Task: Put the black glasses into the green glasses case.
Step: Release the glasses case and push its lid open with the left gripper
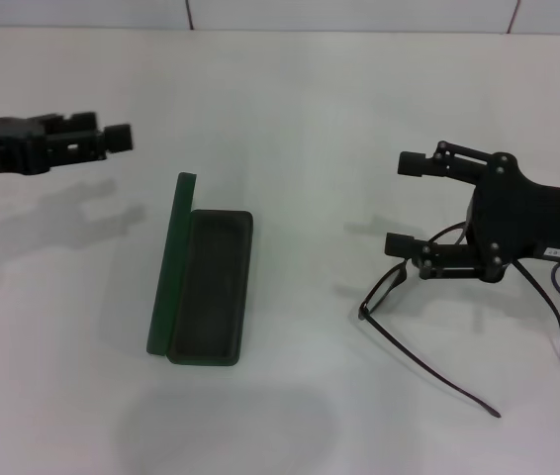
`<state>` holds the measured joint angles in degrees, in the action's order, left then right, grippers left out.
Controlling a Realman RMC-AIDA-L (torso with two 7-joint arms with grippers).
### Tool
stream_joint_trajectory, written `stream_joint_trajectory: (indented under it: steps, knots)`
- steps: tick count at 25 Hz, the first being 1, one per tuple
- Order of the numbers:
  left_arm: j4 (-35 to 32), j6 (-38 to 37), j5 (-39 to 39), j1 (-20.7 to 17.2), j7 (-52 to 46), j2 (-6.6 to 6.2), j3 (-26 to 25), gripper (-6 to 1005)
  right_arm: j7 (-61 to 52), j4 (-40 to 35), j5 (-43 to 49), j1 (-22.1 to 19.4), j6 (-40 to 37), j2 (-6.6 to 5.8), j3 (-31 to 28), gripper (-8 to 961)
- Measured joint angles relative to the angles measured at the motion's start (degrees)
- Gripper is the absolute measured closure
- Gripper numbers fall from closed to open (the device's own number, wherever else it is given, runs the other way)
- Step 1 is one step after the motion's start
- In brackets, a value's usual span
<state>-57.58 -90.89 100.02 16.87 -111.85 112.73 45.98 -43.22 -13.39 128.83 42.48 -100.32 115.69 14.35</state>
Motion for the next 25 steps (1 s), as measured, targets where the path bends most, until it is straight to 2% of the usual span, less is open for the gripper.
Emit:
stream_joint_trajectory:
  steps: [2, 5, 8, 13, 15, 19, 25]
  knots:
    - [-6.1, -0.2, 4.9, -0.2, -6.5, 0.27, 0.5, 127, 0.0, -0.3, 0.0, -0.2, 0.1, -0.01, 0.1, 134]
    - [-15.0, -1.2, 12.7, -0.3, -13.8, 1.94, 2.7, 127, 0.1, -0.6, 0.0, -0.4, 0.1, 0.03, 0.1, 136]
    - [-20.3, -1.8, 19.4, -0.3, -17.5, 3.64, 7.2, 127, 0.1, -0.6, -0.1, -0.4, 0.1, 0.1, 0.0, 138]
    - [-25.4, -1.7, 27.5, 0.5, -21.6, 6.53, 14.1, 128, 0.1, -0.7, -0.2, -0.4, 0.3, 0.13, -0.1, 141]
    - [-26.3, -1.2, 29.3, 0.8, -23.2, 6.91, 15.5, 128, 0.1, -0.7, -0.2, -0.3, 0.3, 0.16, 0.0, 142]
    - [-26.8, 0.2, 31.8, 1.7, -26.4, 6.89, 18.2, 129, 0.2, -0.7, -0.2, -0.4, 0.4, 0.23, -0.1, 145]
    - [-26.8, 0.9, 35.7, 3.5, -29.1, 6.93, 20.0, 202, 0.5, -0.6, -0.2, -0.6, 0.4, 0.24, -0.1, 148]
